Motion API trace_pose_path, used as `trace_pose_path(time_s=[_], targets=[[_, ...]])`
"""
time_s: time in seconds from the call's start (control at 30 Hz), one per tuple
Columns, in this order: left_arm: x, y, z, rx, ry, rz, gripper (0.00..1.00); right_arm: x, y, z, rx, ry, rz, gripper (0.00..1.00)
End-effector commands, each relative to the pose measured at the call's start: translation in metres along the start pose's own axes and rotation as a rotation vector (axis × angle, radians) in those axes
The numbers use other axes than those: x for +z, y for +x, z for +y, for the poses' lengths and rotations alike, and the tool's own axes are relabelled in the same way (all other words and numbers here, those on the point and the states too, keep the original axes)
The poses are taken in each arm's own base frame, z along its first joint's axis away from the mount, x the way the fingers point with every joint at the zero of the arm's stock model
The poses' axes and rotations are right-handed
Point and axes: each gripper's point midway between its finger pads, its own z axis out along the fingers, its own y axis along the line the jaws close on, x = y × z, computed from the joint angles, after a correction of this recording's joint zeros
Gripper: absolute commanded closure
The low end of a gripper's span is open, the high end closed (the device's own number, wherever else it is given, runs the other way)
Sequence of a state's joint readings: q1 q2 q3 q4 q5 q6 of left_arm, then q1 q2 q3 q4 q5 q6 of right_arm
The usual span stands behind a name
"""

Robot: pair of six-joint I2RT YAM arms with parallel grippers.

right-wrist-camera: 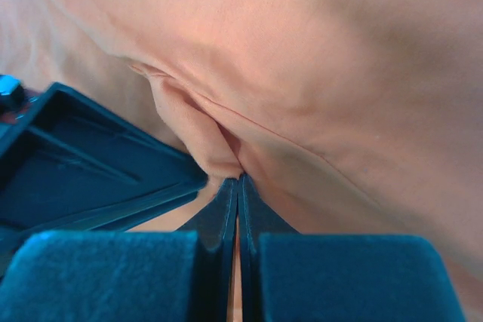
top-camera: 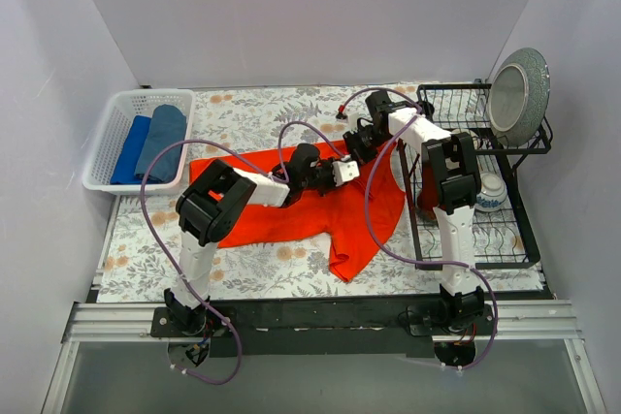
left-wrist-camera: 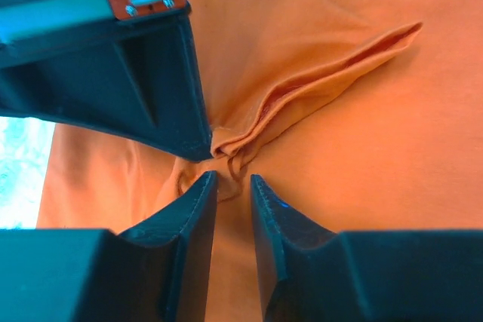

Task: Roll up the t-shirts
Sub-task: Fold the T-shirt at the center of the board.

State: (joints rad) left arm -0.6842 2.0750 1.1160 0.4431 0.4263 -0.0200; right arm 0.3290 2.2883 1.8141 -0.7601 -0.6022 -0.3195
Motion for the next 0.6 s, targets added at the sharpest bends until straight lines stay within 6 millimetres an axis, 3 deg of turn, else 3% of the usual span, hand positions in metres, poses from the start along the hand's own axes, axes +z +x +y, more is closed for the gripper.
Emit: trace_pose_path(time_s=[0.0, 0.13, 0.23, 0.4, 0.57], targets=[[0.005, -0.015, 0.016, 0.074, -0.047, -0.031, 0.82, -0.004, -0.005, 0.004, 0.004, -0.019, -0.018, 0.99], [0.002, -0.013, 0.019, 0.079, -0.064, -0.013, 0.93, -0.006, -0.006, 0.004, 0.001, -0.012, -0.021, 0.94], [-0.005, -0.019, 0.024, 0.081, -0.080, -0.014, 0.98, -0.013, -0.012, 0.007, -0.012, 0.001, -0.037, 0.83], [-0.014, -0.031, 0.025, 0.065, -0.074, -0.017, 1.00, -0.030, -0.025, 0.009, -0.040, 0.044, -0.077, 0.66], [-0.029, -0.044, 0.025, 0.048, -0.066, -0.017, 1.00, -0.049, -0.039, 0.006, -0.063, 0.083, -0.131, 0.63]])
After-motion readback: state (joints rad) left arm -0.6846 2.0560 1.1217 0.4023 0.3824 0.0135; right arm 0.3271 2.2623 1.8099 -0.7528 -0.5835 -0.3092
